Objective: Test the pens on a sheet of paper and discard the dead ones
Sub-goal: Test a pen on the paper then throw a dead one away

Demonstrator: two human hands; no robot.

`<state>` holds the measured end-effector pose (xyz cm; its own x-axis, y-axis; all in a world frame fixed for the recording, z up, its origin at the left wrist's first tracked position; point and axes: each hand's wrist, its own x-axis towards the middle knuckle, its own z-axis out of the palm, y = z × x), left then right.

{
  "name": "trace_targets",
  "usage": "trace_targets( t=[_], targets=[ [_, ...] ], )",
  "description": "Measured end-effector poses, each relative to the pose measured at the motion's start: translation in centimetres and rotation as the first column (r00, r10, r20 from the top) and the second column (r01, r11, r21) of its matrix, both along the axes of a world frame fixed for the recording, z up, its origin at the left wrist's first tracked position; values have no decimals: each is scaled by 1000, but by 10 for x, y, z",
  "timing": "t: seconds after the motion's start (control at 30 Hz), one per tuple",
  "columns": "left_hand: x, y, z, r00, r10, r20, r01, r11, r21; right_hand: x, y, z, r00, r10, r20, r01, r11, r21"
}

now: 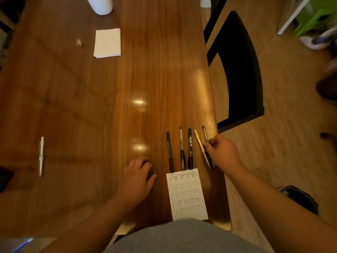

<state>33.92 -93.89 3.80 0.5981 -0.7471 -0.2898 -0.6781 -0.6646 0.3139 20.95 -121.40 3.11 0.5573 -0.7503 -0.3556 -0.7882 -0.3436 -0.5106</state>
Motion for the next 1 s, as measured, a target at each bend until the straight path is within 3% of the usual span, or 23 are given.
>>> trace_targets(
  t=[0.37, 0.57, 0.77, 1.0],
  targets=[
    [-21, 4, -1, 998, 61, -8, -61, 998, 6, -28, 1, 10, 999, 18, 32, -19, 999, 39],
    [-42, 21, 14, 917, 234, -322, -249, 969, -4, -64, 35, 27, 996, 62, 59, -69, 988, 135],
    [-75, 85, 20, 824, 405, -395, -423, 905, 46, -85, 109, 32, 951, 307, 45, -305, 897, 319],
    [-68, 167, 29, 802, 474, -364, -497, 867, 34, -46, 175, 46, 856, 514, 61, -503, 798, 334]
  ],
)
